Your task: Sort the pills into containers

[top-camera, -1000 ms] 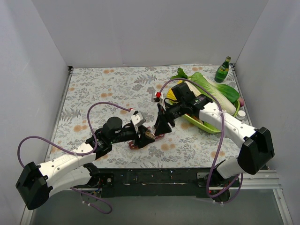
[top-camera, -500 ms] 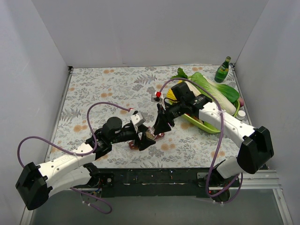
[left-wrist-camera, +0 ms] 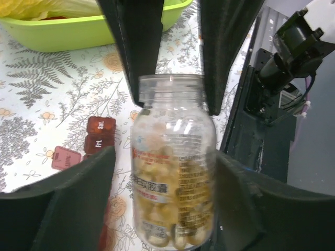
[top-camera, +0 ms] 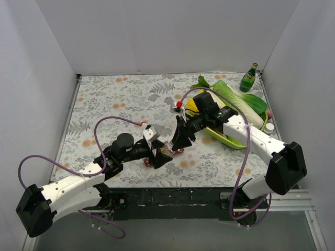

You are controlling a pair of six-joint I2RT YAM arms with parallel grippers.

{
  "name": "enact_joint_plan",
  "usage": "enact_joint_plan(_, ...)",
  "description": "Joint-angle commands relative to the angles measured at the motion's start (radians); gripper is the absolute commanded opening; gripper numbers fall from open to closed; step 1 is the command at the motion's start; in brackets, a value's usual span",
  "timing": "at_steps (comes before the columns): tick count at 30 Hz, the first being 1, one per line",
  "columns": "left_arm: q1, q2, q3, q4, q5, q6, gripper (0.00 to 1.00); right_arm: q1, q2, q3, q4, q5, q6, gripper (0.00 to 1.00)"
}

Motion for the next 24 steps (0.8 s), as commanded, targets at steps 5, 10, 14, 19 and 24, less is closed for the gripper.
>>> enact_joint_plan(5,-0.001,0.048,0.036,-0.002,0.037,0.017,0.10,-0.011,-0.050,-0.016,0.053,-0.026,0.022,0.09)
enact_joint_plan(10,-0.001,0.026,0.028,0.007,0.066,0.028,0.00,-0.010,-0.068,-0.019,0.010,-0.073,-0.091,0.09)
enact_joint_plan(14,0.000,-0.010,0.020,0.013,0.163,0.078,0.00,0.010,-0.087,0.036,-0.210,-0.164,-0.537,0.09)
enact_joint_plan(19,0.002,0.025,0.062,-0.070,0.249,0.147,0.00,0.079,-0.132,0.063,-0.313,-0.009,-0.988,0.12)
enact_joint_plan(24,0.002,0.032,0.054,-0.056,0.224,0.126,0.00,0.084,-0.131,0.047,-0.168,0.017,-0.804,0.20)
